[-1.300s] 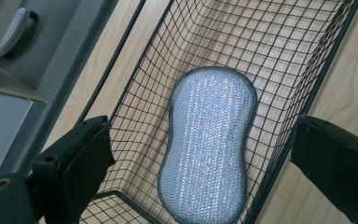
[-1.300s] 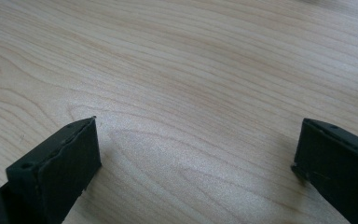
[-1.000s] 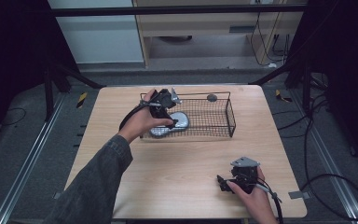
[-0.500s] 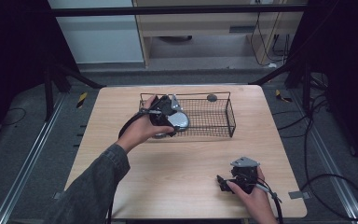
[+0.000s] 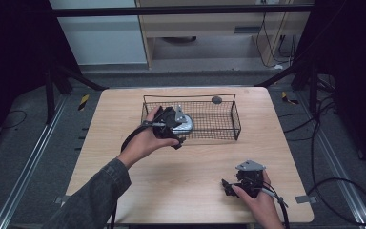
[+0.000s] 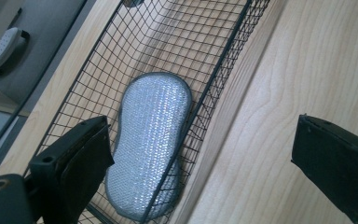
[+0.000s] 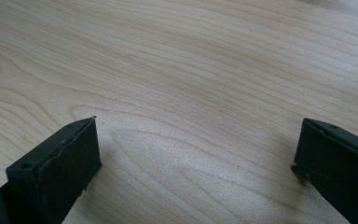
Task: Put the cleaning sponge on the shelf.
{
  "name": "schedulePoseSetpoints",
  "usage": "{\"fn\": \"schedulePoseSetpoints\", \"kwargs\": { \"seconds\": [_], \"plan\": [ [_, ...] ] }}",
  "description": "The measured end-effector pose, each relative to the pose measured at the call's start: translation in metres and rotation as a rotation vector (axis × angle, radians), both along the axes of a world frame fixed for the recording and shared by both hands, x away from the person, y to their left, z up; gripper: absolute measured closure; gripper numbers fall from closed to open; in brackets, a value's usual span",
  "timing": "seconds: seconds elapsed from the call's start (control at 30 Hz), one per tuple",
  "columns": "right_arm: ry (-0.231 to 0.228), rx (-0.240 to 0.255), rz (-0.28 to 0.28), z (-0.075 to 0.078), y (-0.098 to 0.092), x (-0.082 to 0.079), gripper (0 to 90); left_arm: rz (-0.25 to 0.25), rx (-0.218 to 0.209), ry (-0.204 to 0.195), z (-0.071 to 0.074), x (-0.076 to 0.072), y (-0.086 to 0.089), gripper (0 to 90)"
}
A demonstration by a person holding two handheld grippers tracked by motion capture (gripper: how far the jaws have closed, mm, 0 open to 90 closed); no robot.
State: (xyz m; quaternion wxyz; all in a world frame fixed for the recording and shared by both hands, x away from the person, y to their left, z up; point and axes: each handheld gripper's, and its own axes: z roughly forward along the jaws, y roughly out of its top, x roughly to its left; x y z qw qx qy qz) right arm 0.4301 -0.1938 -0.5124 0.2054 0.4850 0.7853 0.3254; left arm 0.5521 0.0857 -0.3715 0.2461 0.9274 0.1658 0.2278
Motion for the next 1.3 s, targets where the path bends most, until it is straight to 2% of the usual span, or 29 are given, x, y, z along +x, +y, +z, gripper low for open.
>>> {"fn": "schedulePoseSetpoints", "kwargs": {
  "seconds": [0.33,0.4,0.63,1.03,1.13,1.3],
  "plan": [
    [-0.002,0.001,0.000,0.000,0.000,0.000,0.4,-0.001,-0.009,0.006,-0.006,-0.014,0.002,3.7],
    [-0.003,0.001,0.000,0.000,0.000,0.000,0.4,0.007,-0.027,0.011,-0.006,-0.018,0.004,3.7],
    [-0.003,-0.001,0.000,0.000,0.000,0.000,0.4,0.020,-0.041,0.013,-0.008,-0.026,0.009,3.6],
    [-0.006,0.001,-0.004,-0.001,0.001,-0.001,0.4,0.087,-0.084,0.021,-0.014,-0.037,0.035,3.4],
    [0.001,0.009,-0.008,0.000,0.001,-0.001,0.4,0.111,-0.086,0.033,-0.018,-0.040,0.046,3.4],
    [0.002,0.008,-0.005,0.000,0.001,-0.001,0.4,0.147,-0.107,0.028,-0.022,-0.043,0.060,3.7]
  ]
}}
